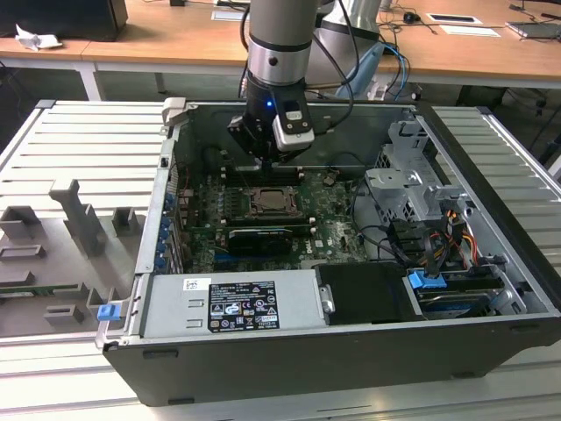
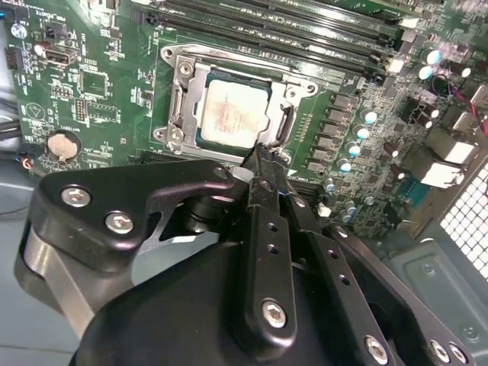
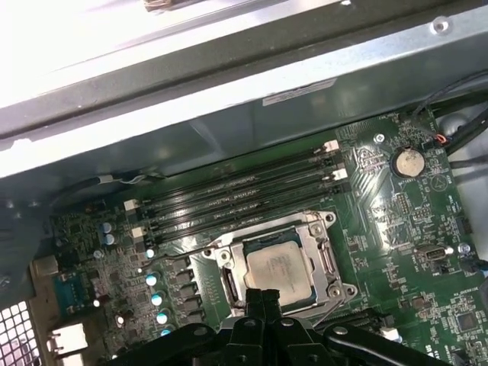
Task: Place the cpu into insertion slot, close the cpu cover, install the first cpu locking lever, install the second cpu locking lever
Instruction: 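Install the first cpu locking lever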
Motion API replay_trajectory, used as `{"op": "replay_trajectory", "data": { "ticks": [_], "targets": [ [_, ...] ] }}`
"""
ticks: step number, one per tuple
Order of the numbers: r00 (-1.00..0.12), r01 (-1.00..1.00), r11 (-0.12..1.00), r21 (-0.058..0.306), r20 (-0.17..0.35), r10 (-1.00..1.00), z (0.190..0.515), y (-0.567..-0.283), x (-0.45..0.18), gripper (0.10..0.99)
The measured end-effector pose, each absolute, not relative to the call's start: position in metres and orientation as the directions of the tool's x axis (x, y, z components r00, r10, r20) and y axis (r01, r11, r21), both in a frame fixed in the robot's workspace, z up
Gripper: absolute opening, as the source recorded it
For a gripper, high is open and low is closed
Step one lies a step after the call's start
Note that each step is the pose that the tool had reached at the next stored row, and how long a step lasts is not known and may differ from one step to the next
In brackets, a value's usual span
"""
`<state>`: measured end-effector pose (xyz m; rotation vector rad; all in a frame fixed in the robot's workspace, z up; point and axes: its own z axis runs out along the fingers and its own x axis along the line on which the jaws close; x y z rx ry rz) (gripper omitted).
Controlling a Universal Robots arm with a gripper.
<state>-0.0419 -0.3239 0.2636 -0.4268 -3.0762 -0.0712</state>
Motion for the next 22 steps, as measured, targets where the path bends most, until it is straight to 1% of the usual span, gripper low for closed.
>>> {"op": "replay_trajectory", "data": {
  "ticks": [22],
  "targets": [
    [-0.987,0.159,0.987,0.041,0.041,0.157,0.2636,-0.3239,-0.0419,0.106]
  ]
}}
